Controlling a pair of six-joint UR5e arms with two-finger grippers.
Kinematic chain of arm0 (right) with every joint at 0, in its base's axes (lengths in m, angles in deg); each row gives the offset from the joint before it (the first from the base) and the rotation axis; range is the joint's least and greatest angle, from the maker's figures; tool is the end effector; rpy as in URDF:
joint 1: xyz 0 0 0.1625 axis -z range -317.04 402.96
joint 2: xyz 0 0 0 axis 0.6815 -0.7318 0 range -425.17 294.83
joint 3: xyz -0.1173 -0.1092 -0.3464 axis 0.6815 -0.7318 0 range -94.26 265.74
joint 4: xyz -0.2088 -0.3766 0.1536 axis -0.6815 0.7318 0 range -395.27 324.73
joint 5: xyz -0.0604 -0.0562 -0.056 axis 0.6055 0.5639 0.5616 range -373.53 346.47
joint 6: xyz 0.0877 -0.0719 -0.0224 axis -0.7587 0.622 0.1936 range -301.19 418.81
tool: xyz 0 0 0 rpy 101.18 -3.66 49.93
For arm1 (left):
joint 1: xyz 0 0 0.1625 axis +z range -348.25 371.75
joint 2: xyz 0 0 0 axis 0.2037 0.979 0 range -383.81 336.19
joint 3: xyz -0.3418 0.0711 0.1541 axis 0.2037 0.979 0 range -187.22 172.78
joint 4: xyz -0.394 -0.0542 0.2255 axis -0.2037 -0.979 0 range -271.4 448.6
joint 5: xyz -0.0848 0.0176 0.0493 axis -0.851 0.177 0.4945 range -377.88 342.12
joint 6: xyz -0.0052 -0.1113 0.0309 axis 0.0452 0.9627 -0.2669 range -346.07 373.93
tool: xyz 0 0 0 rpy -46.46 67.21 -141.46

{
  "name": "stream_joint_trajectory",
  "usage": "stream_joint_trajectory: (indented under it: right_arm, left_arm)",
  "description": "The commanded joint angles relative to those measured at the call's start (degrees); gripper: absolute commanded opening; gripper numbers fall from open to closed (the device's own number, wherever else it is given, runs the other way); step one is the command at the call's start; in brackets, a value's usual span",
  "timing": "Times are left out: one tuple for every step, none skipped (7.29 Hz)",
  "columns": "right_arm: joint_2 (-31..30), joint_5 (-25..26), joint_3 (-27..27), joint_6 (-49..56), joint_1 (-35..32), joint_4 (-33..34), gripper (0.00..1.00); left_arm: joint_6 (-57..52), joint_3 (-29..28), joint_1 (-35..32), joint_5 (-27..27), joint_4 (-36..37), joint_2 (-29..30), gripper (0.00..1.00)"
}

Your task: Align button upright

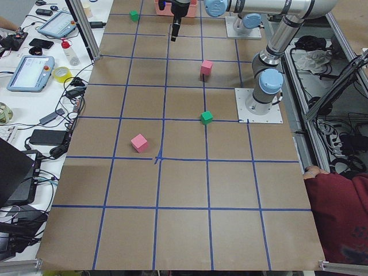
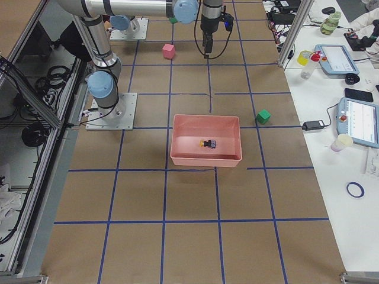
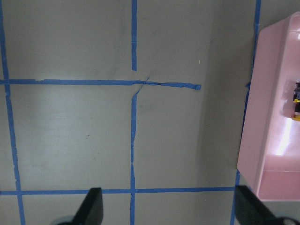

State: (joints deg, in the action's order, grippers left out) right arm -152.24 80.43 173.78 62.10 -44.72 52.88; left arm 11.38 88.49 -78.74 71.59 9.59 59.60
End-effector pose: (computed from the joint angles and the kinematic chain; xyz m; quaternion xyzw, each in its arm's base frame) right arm 0.1029 -0.5553 0.4161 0.0093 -0.9991 -0.0263 0.0333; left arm -0.1388 -0.5136 0.4555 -0.0269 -0.9943 0.1034 0.0027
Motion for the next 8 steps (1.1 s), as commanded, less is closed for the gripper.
stream_joint_trajectory:
  right_arm:
    - [0.14,0.08,0.2,0.23,5.2,0.98,1.0]
    - [0.4,-0.09,0.47,1.54,9.93,2.02,1.0]
    - [0.58,-0.79,1.69,5.29,14.51,2.73,1.0]
    - [1.02,-0.71,3.53,9.68,17.68,5.78,1.0]
    - [1.37,-0.19,4.94,11.81,18.67,8.68,1.0]
    - [1.81,0.17,5.91,11.92,18.86,10.98,1.0]
    - [2.25,0.17,6.7,12.01,20.16,11.17,1.0]
    - [3.21,-0.18,7.49,13.14,22.79,11.26,1.0]
  left_arm:
    - [0.0,0.0,-0.04,0.0,0.0,0.0,1.0]
    - [0.0,0.0,0.05,0.0,0.0,0.0,1.0]
    - [0.0,0.0,-0.04,0.0,0.0,-0.09,1.0]
    - [0.0,0.0,0.05,0.0,0.0,0.0,1.0]
    - [0.0,0.0,0.05,0.0,0.0,0.0,1.0]
    - [0.0,0.0,0.05,0.0,0.0,0.0,1.0]
    - [0.0,0.0,0.05,0.0,0.0,0.0,1.0]
    - [0.0,0.0,0.05,0.09,0.0,0.0,1.0]
